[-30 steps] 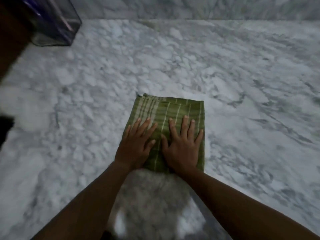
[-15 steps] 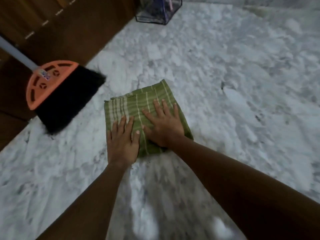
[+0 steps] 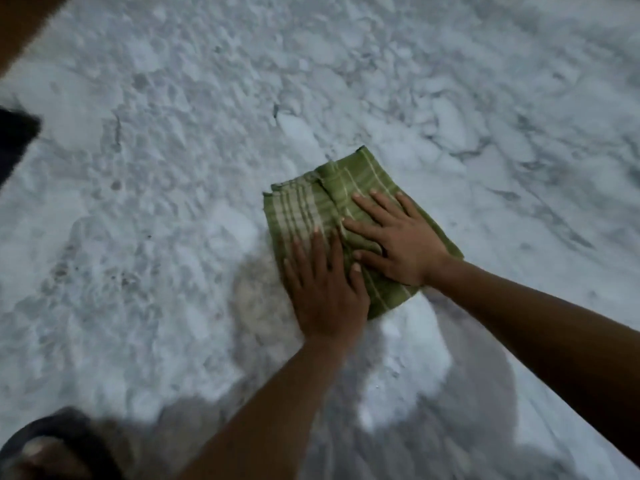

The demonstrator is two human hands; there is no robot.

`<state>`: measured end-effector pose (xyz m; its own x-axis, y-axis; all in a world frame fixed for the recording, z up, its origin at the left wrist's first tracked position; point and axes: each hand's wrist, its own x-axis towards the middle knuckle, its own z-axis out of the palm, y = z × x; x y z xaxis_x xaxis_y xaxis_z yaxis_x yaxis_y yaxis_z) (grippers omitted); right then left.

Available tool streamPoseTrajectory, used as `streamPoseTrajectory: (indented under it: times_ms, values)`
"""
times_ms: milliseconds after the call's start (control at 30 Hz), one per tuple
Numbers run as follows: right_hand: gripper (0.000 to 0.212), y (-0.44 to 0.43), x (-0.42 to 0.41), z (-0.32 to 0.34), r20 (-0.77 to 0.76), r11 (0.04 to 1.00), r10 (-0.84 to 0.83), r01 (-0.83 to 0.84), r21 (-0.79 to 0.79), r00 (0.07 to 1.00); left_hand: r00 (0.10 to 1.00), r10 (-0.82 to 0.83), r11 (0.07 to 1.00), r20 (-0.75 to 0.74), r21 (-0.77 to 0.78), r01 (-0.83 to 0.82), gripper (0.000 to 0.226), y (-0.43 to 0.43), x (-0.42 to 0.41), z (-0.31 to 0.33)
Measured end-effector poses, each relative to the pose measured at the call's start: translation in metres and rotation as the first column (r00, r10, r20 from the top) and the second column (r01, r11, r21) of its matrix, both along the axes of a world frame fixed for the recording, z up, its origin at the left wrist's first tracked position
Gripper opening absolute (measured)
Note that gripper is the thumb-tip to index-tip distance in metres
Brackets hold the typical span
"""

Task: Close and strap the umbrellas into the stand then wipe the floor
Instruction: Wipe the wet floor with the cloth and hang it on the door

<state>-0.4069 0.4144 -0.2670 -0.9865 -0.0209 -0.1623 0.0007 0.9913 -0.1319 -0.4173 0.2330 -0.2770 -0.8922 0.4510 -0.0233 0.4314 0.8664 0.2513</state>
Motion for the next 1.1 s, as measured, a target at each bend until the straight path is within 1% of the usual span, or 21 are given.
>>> streamPoseTrajectory:
  times_ms: [133,233,300,400,533,633,700,767,833,867,933,1000,1033,1067,1100]
  values:
    - [0.062,0.054,0.103,0.001,0.007,0.973,-0.231,0.232,-0.007,0.973,0.982,-0.183,0.983,0.047,0.021,0.182,0.064,0.066,0.070,0.002]
    - [0.061,0.082,0.178,-0.001,0.001,0.908,-0.419,0.419,0.001,0.908,0.950,-0.303,0.953,0.067,0.044,0.301,0.066,0.109,0.125,0.004]
    - [0.061,0.091,0.216,-0.004,-0.012,0.857,-0.515,0.515,-0.003,0.857,0.928,-0.359,0.933,0.098,0.037,0.357,0.066,0.128,0.155,0.004]
    - [0.059,0.104,0.271,-0.007,-0.028,0.734,-0.680,0.679,-0.029,0.733,0.869,-0.482,0.876,0.110,0.067,0.477,0.063,0.161,0.193,0.004]
    - [0.058,0.124,0.330,-0.008,-0.053,0.537,-0.843,0.843,-0.028,0.535,0.775,-0.630,0.774,0.047,0.126,0.621,0.055,0.208,0.233,-0.003]
    - [0.059,0.137,0.368,-0.005,-0.057,0.387,-0.921,0.921,-0.032,0.385,0.680,-0.729,0.684,0.078,0.062,0.727,0.060,0.241,0.263,-0.003]
    - [0.062,0.142,0.392,-0.005,-0.057,0.293,-0.955,0.955,-0.037,0.291,0.588,-0.803,0.594,0.099,0.042,0.803,0.061,0.259,0.277,-0.001]
    - [0.063,0.147,0.410,-0.005,-0.053,0.215,-0.976,0.976,-0.037,0.213,0.483,-0.869,0.491,0.104,0.058,0.869,0.062,0.277,0.281,0.001]
    - [0.060,0.153,0.418,-0.006,-0.058,0.160,-0.986,0.986,-0.044,0.158,0.363,-0.923,0.375,0.130,0.086,0.923,0.057,0.297,0.276,0.003]
    - [0.055,0.156,0.419,-0.007,-0.066,0.145,-0.988,0.988,-0.045,0.141,0.314,-0.936,0.331,0.156,0.099,0.938,0.055,0.307,0.272,0.004]
    - [0.047,0.158,0.415,-0.008,-0.110,0.109,-0.989,0.992,-0.063,0.102,0.253,-0.950,0.280,0.185,0.136,0.950,0.053,0.320,0.262,0.010]
    - [0.040,0.159,0.406,0.003,-0.157,0.033,-0.987,0.992,-0.123,0.013,0.238,-0.951,0.279,0.196,0.222,0.934,0.047,0.319,0.255,0.021]
    - [0.036,0.163,0.398,0.013,-0.163,-0.009,-0.986,0.988,-0.155,-0.034,0.253,-0.943,0.306,0.215,0.272,0.912,0.041,0.315,0.250,0.027]
    - [0.036,0.167,0.388,0.025,-0.149,-0.036,-0.987,0.986,-0.163,-0.061,0.279,-0.926,0.354,0.255,0.324,0.877,0.036,0.312,0.241,0.033]
    - [0.037,0.174,0.376,0.037,-0.123,-0.026,-0.991,0.987,-0.157,-0.045,0.309,-0.899,0.413,0.309,0.365,0.834,0.034,0.310,0.229,0.039]
